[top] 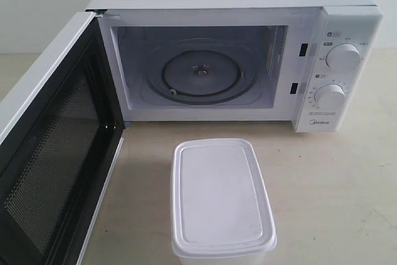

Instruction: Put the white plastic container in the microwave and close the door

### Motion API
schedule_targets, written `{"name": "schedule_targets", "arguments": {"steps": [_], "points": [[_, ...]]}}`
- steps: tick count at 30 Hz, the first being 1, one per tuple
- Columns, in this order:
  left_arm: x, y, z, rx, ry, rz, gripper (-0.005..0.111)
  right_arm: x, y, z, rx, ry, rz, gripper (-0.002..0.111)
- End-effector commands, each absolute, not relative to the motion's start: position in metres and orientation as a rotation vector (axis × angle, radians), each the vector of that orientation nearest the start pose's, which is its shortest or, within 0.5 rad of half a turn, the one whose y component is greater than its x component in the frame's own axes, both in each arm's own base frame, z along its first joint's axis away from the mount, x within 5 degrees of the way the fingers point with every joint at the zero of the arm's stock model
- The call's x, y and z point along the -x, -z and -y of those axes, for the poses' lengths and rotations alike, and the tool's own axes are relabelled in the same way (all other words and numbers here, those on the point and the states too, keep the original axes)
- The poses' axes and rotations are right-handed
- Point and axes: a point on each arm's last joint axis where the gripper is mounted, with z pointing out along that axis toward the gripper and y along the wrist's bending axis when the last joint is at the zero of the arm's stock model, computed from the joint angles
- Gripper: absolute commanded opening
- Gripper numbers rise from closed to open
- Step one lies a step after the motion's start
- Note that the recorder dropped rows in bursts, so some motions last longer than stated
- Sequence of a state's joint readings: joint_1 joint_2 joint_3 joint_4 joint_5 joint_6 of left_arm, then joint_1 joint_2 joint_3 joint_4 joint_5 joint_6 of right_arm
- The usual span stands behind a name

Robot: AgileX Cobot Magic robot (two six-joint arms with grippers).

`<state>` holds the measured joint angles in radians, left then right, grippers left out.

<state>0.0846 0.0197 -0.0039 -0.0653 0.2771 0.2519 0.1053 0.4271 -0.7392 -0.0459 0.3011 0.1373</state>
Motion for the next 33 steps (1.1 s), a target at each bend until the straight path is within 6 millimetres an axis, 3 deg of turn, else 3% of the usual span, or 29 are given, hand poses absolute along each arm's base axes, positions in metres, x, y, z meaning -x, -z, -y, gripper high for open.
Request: {"name": "schedule_targets", "arguments": {"steps": [1,7,15,21,25,33], "points": [[-0.056,-0.187,-0.003,-0.093,-0.177,-1.777,0.004,-0.130,-0.383,-0.013,-0.053,-0.183,-1.840,0.000],[-0.056,-0.187,-0.003,-0.093,-0.177,-1.777,0.004,-0.191,-0.329,-0.032,-0.041,-0.307,-2.293,0.000],[-0.056,-0.187,-0.003,-0.093,-0.177,-1.777,0.004,-0.219,-0.282,-0.061,0.174,-0.641,-2.579,0.000],[-0.056,-0.187,-0.003,-0.093,-0.177,-1.777,0.004,-0.224,-0.278,-0.074,0.252,-0.932,-2.543,0.000],[-0.056,-0.187,-0.003,-0.093,-0.177,-1.777,0.004,-0.227,-0.272,-0.067,0.189,-1.102,-2.493,0.000],[-0.056,-0.187,-0.003,-0.093,-0.177,-1.777,0.004,-0.225,-0.221,-0.054,0.031,-1.487,-2.383,0.000]]}}
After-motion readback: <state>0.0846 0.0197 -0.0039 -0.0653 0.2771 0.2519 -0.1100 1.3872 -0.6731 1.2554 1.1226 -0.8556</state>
